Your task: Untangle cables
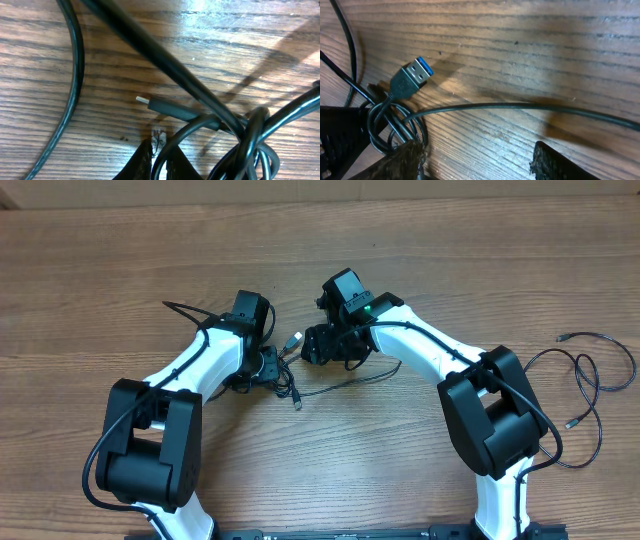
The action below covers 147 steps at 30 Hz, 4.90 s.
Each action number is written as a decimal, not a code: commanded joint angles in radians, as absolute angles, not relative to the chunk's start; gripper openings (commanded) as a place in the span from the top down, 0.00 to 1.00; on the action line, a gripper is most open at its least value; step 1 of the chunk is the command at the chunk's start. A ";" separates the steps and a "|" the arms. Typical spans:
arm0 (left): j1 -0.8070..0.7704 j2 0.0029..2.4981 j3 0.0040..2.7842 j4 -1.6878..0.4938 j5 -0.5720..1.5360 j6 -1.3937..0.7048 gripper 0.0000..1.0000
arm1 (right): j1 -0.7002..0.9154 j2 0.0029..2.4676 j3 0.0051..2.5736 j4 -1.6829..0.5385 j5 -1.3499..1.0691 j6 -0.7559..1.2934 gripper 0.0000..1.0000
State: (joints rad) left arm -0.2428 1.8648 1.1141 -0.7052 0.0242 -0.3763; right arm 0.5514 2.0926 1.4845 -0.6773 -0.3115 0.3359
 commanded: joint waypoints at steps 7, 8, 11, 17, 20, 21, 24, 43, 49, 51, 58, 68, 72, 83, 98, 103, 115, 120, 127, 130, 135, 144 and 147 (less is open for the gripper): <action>-0.237 1.878 1.087 -0.692 0.020 -0.236 0.92 | 0.555 2.095 1.483 -0.670 -0.300 0.340 0.79; -0.233 1.877 1.100 -0.710 0.019 -0.229 0.91 | 0.555 2.095 1.483 -0.671 -0.300 0.340 0.85; -0.215 1.877 1.156 -0.784 0.040 -0.229 0.89 | 0.555 2.095 1.483 -0.675 -0.300 0.340 0.96; -0.202 1.877 1.286 -0.937 0.070 -0.205 0.76 | 0.555 2.095 1.483 -0.675 -0.300 0.340 0.96; -0.202 1.877 1.349 -0.999 0.078 -0.208 0.75 | 0.555 2.095 1.483 -0.675 -0.300 0.340 0.96; -0.202 1.877 1.364 -1.011 0.094 -0.210 0.73 | 0.555 2.095 1.483 -0.675 -0.300 0.340 0.96; -0.204 1.877 1.373 -1.022 0.162 -0.210 0.72 | 0.555 2.095 1.483 -0.675 -0.300 0.340 0.96; -0.216 1.878 1.237 -0.863 0.171 -0.285 0.83 | 0.555 2.095 1.483 -0.678 -0.300 0.340 0.96; -0.217 1.878 1.219 -0.892 0.174 -0.285 0.86 | 0.555 2.095 1.483 -0.678 -0.300 0.340 0.96; -0.217 1.878 1.219 -0.897 0.176 -0.285 0.87 | 0.555 2.095 1.483 -0.678 -0.300 0.340 0.96; -0.216 1.878 1.219 -0.922 0.192 -0.284 0.83 | 0.555 2.095 1.483 -0.678 -0.300 0.340 0.96; -0.216 1.878 1.219 -0.938 0.155 -0.285 0.88 | 0.555 2.095 1.483 -0.678 -0.300 0.340 0.96; -0.216 1.878 1.219 -0.925 0.147 -0.285 0.87 | 0.555 2.095 1.483 -0.678 -0.300 0.340 0.96; -0.218 1.878 1.219 -0.900 0.147 -0.304 0.88 | 0.555 2.095 1.483 -0.678 -0.300 0.340 0.96; -0.244 1.878 1.178 -0.844 0.146 -0.339 0.89 | 0.555 2.095 1.483 -0.678 -0.300 0.340 0.96; -0.257 1.879 1.137 -0.790 0.146 -0.345 0.91 | 0.555 2.095 1.483 -0.679 -0.300 0.340 0.96; -0.263 1.879 1.114 -0.706 0.119 -0.343 0.81 | 0.555 2.095 1.483 -0.678 -0.300 0.340 0.96; -0.263 1.879 1.114 -0.701 0.119 -0.337 0.82 | 0.555 2.095 1.483 -0.678 -0.300 0.340 0.96; -0.263 1.880 1.107 -0.696 0.120 -0.337 0.82 | 0.555 2.095 1.483 -0.687 -0.312 0.340 0.73; -0.263 1.881 1.102 -0.686 0.123 -0.337 0.86 | 0.555 2.095 1.483 -0.691 -0.385 0.326 0.71; -0.261 1.881 1.103 -0.682 0.164 -0.273 0.96 | 0.556 2.095 1.483 -0.691 -0.510 0.280 0.67; -0.216 1.881 1.189 -0.738 0.447 -0.156 0.96 | 0.556 2.095 1.478 -0.688 -0.509 0.280 0.59; -0.216 1.881 1.211 -0.744 0.482 -0.157 0.96 | 0.555 2.095 1.478 -0.689 -0.506 0.280 0.54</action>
State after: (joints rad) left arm -0.2199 1.8687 1.1625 -0.7395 0.3565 -0.2031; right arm 0.5514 2.0926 1.4845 -0.6930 -0.4965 0.2855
